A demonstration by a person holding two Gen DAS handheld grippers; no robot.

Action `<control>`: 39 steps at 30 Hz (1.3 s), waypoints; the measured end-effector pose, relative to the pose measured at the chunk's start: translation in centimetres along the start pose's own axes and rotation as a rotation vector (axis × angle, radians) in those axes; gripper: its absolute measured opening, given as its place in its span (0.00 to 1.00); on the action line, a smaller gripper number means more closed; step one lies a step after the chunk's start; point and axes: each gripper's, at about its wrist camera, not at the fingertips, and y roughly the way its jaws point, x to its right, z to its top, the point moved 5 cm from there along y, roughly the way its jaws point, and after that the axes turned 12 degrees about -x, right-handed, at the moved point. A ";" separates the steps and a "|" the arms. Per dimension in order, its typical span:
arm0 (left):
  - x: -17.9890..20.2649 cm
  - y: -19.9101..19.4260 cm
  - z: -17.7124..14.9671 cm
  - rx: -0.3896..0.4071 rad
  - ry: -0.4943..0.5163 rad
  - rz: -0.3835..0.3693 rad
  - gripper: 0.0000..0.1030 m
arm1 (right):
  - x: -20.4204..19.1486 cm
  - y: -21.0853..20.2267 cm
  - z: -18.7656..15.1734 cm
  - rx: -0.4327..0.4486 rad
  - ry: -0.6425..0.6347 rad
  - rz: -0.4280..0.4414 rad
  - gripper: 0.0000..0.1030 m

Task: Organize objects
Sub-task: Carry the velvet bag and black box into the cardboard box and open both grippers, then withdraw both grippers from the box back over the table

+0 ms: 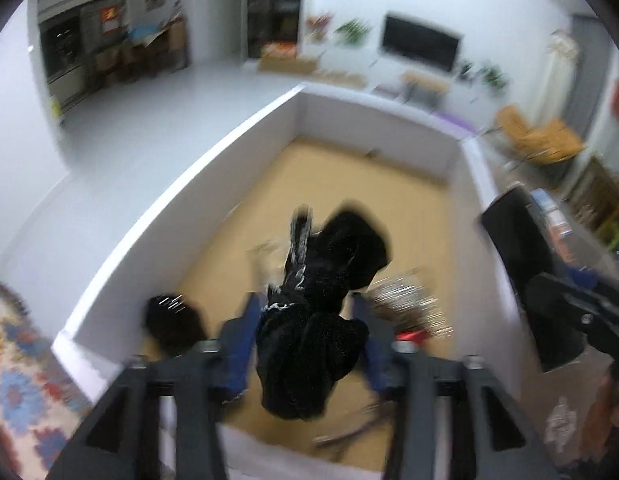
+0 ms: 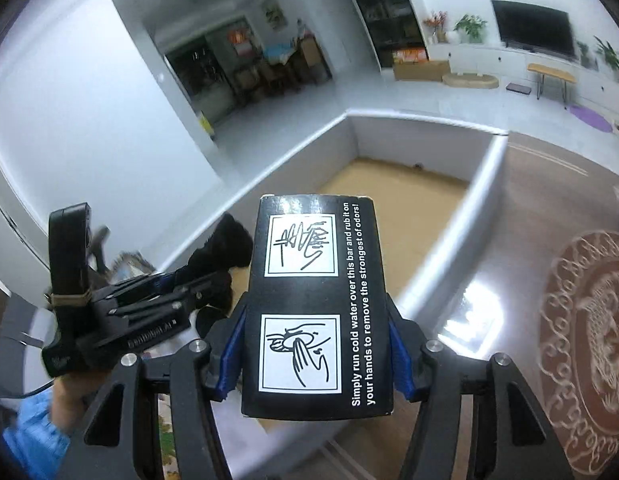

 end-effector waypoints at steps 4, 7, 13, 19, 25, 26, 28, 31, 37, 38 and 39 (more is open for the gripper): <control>-2.1 1.5 -0.6 -0.023 -0.079 0.084 0.79 | -0.3 1.6 0.4 -0.030 0.021 -0.039 0.83; -2.3 1.6 -1.0 -0.010 -0.108 0.049 0.79 | 1.4 0.3 -0.5 0.009 0.048 -0.060 0.91; -0.8 0.1 -2.3 0.058 -0.102 0.008 0.80 | 9.0 -2.4 -3.4 0.078 0.182 -0.184 0.93; 2.6 -2.7 -2.0 0.115 -0.077 -0.061 0.80 | 18.8 -5.1 -9.1 0.083 0.329 -0.348 0.93; 9.2 -5.5 -2.3 0.171 0.040 -0.151 0.80 | 27.9 -8.2 -17.6 0.025 0.431 -0.542 0.93; 10.6 -6.0 -2.5 0.181 0.066 -0.169 0.80 | 28.9 -8.6 -18.6 0.021 0.447 -0.562 0.93; 13.2 -7.0 -2.7 0.192 0.117 -0.206 0.81 | 31.5 -9.5 -20.9 0.010 0.485 -0.615 0.93; 17.5 -7.7 -3.4 0.197 0.191 -0.260 0.87 | 34.3 -10.6 -23.3 0.005 0.539 -0.653 0.94; 26.1 -5.3 -5.8 0.113 0.345 -0.335 0.92 | 37.4 -12.6 -24.7 0.018 0.570 -0.691 0.95; 27.3 -4.3 -6.3 0.092 0.368 -0.334 0.92 | 37.7 -12.9 -24.8 0.017 0.567 -0.696 0.95; 28.4 -3.6 -6.7 0.072 0.384 -0.332 0.92 | 38.0 -13.3 -25.0 0.016 0.568 -0.698 0.95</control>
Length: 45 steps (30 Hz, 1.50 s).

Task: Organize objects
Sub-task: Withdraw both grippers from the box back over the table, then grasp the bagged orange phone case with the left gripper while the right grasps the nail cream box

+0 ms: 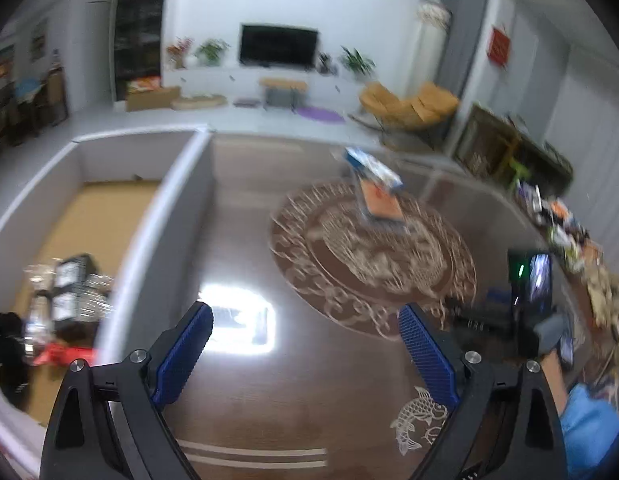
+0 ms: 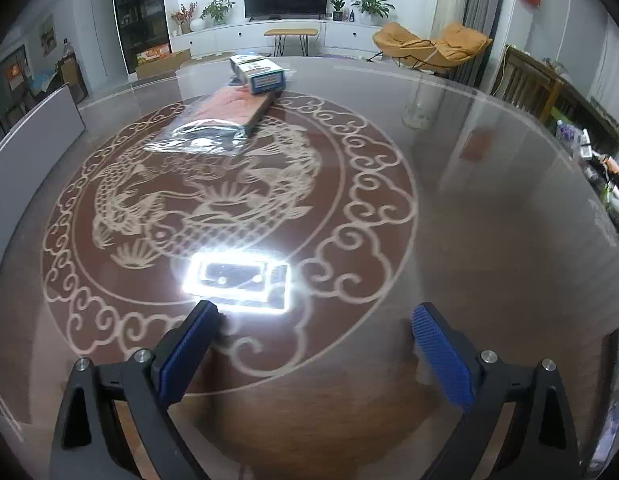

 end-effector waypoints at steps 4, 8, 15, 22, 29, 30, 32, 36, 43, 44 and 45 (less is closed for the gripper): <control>1.9 4.2 -0.1 -0.071 0.048 -0.013 0.92 | 0.6 -0.1 -0.4 0.008 0.007 0.011 0.97; 1.8 7.5 0.7 -0.123 0.056 0.003 0.92 | 0.5 0.2 -0.5 0.011 0.009 0.026 0.98; 1.5 10.4 3.0 -0.144 0.049 0.004 0.92 | 0.0 0.5 -0.5 0.007 0.018 0.035 1.00; 2.0 13.9 6.8 -0.160 0.082 0.013 0.92 | -0.1 0.6 -0.5 0.009 0.021 0.035 1.00; 3.2 18.3 13.8 -0.175 0.034 -0.100 0.92 | -0.1 0.6 -0.5 0.009 0.021 0.035 1.00; 3.7 19.0 14.7 -0.177 0.041 -0.104 0.92 | -0.1 0.6 -0.5 0.009 0.021 0.035 1.00; 5.2 20.7 16.3 -0.193 0.078 -0.113 0.92 | -0.1 0.6 -0.5 0.009 0.021 0.034 1.00; 9.6 24.8 18.9 -0.232 0.201 -0.108 0.92 | -0.1 0.6 -0.5 0.009 0.021 0.034 1.00; 14.7 30.4 21.6 -0.251 0.267 -0.028 0.92 | -0.1 0.6 -0.5 0.009 0.021 0.035 1.00; 15.1 31.3 21.7 -0.264 0.275 0.006 0.93 | -0.1 0.6 -0.5 0.009 0.021 0.034 1.00; 15.6 31.8 21.8 -0.253 0.301 0.046 0.99 | -0.1 0.6 -0.5 0.009 0.021 0.034 1.00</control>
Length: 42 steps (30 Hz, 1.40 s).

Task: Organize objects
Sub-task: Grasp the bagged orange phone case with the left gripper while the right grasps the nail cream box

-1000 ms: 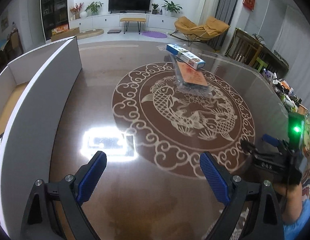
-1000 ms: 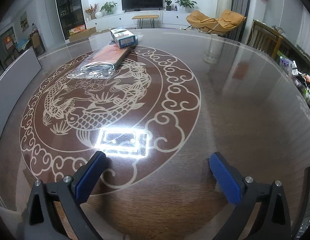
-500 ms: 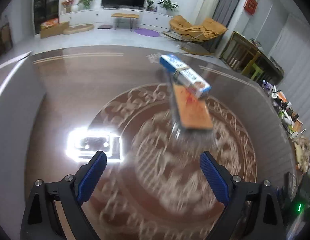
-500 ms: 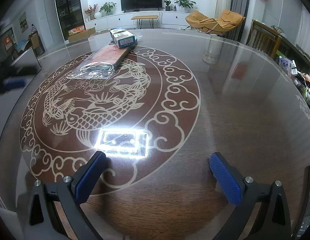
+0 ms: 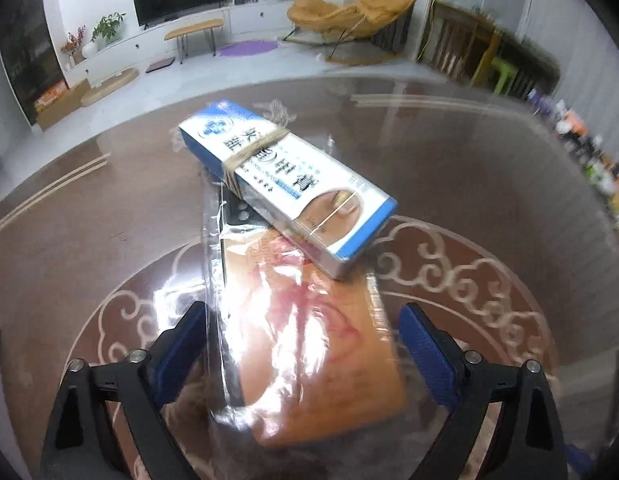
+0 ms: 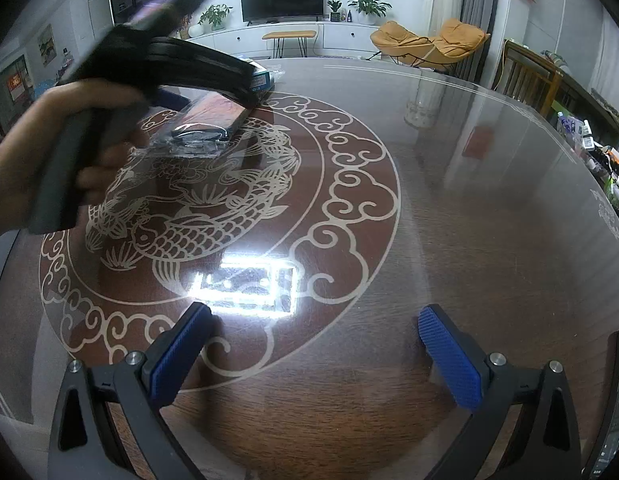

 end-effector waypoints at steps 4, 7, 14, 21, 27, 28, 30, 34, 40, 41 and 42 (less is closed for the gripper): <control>-0.4 -0.6 0.2 0.057 -0.029 0.001 0.74 | 0.0 0.0 0.0 0.000 0.000 0.000 1.00; -1.4 -1.5 -2.5 0.076 -0.081 0.012 0.73 | -0.1 0.0 0.1 0.000 0.000 0.000 1.00; -3.3 -6.1 -17.3 0.118 -0.113 0.037 0.73 | -0.1 0.0 0.1 0.000 0.000 0.000 1.00; -5.7 -8.1 -25.0 0.125 -0.163 0.041 0.73 | -0.3 0.1 0.4 -0.014 -0.025 0.018 1.00; -5.4 -8.0 -25.3 0.129 -0.165 0.052 0.74 | -3.9 0.1 10.1 -0.062 -0.035 0.223 1.00; -5.2 -8.0 -25.1 0.128 -0.165 0.052 0.74 | -5.1 0.5 12.0 -0.076 -0.047 0.237 1.00; -5.2 -8.0 -25.1 0.129 -0.165 0.052 0.74 | -8.6 2.4 16.5 -0.109 -0.100 0.244 1.00; -5.2 -8.0 -25.1 0.129 -0.165 0.052 0.74 | -14.4 6.4 21.2 -0.175 -0.216 0.166 0.94; -5.2 -8.0 -25.1 0.129 -0.166 0.052 0.74 | -17.4 9.5 23.1 -0.183 -0.236 0.105 0.75; -5.2 -8.0 -25.1 0.129 -0.166 0.052 0.74 | -17.5 9.3 23.1 -0.166 -0.248 0.084 0.67; -5.2 -8.0 -25.1 0.128 -0.166 0.052 0.74 | -17.4 9.1 23.1 -0.149 -0.247 0.089 0.52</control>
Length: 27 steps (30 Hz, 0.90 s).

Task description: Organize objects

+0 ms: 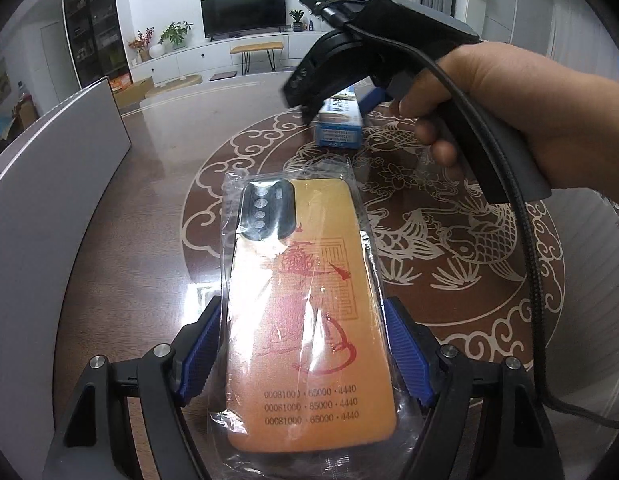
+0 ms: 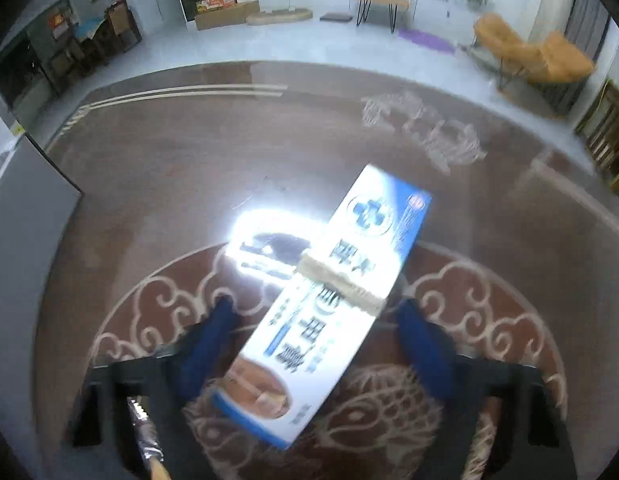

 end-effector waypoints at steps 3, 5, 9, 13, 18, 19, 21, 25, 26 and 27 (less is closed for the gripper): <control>-0.1 0.0 0.4 -0.001 0.000 0.000 0.74 | 0.8 -0.2 -0.6 0.013 0.014 -0.005 0.43; -0.1 0.0 0.4 -0.001 0.000 0.000 0.74 | 1.5 -0.5 -1.5 0.031 0.021 -0.010 0.43; -0.1 0.0 0.4 -0.001 -0.001 0.000 0.74 | 3.7 -1.4 -4.5 0.072 0.048 -0.020 0.43; -0.1 0.0 0.4 -0.001 -0.001 0.000 0.74 | 6.4 -2.1 -7.6 0.108 0.078 -0.030 0.44; -0.1 0.1 0.4 -0.001 -0.001 0.000 0.74 | 8.5 -3.8 -14.4 0.137 0.110 -0.049 0.44; -0.1 0.0 0.4 -0.001 -0.001 0.000 0.74 | 8.7 -4.3 -16.1 0.144 0.115 -0.053 0.44; 0.0 0.0 0.4 0.000 0.000 -0.006 0.74 | 8.5 -5.4 -20.2 0.159 0.124 -0.057 0.44; 1.5 -0.3 -0.6 0.000 0.024 -0.017 0.74 | 7.5 -7.5 -28.2 0.190 0.112 -0.046 0.44; 2.2 -0.3 -0.8 0.000 0.027 -0.021 0.74 | 7.5 -7.8 -29.5 0.194 0.113 -0.049 0.44; 3.0 -0.5 -1.1 0.000 0.030 -0.028 0.74 | 7.8 -8.2 -31.1 0.198 0.130 -0.052 0.44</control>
